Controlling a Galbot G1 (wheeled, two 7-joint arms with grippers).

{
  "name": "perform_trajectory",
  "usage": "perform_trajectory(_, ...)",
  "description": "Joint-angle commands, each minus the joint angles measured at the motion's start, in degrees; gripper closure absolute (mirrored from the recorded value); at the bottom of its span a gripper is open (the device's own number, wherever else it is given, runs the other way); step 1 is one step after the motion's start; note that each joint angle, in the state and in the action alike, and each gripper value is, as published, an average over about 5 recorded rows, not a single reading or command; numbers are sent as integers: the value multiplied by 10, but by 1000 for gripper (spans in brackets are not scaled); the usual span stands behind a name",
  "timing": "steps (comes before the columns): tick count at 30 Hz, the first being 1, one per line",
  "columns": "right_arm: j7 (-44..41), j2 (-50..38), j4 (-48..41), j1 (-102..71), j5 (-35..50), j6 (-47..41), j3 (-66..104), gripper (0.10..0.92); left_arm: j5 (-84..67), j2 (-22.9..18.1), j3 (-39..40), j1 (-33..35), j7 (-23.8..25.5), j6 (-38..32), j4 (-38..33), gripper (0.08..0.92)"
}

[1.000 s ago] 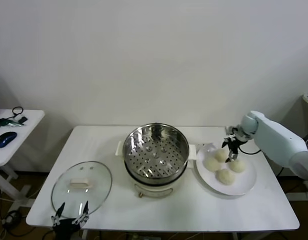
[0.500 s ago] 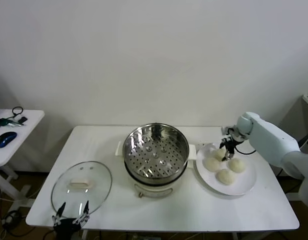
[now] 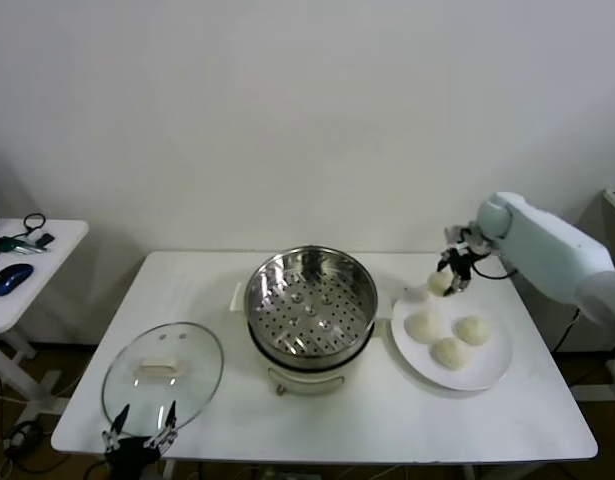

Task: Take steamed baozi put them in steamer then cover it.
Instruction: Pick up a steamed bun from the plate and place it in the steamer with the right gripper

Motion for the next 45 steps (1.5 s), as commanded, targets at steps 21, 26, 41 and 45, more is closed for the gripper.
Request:
perform_trajectory(21, 101, 141, 335, 119, -139, 197, -158, 355, 4, -6, 4, 15, -9, -9, -16, 177)
perform_trajectory(26, 117, 166, 247, 51, -201, 215, -124, 355, 3, -7, 2, 17, -10, -9, -20, 177)
perform_trajectory(41, 131, 200, 103, -6, -225, 246, -82, 355, 2, -8, 0, 15, -10, -12, -18, 177)
perform_trajectory(45, 131, 202, 91, -11, -224, 249, -78, 351, 1, -8, 0, 12, -11, -12, -15, 177)
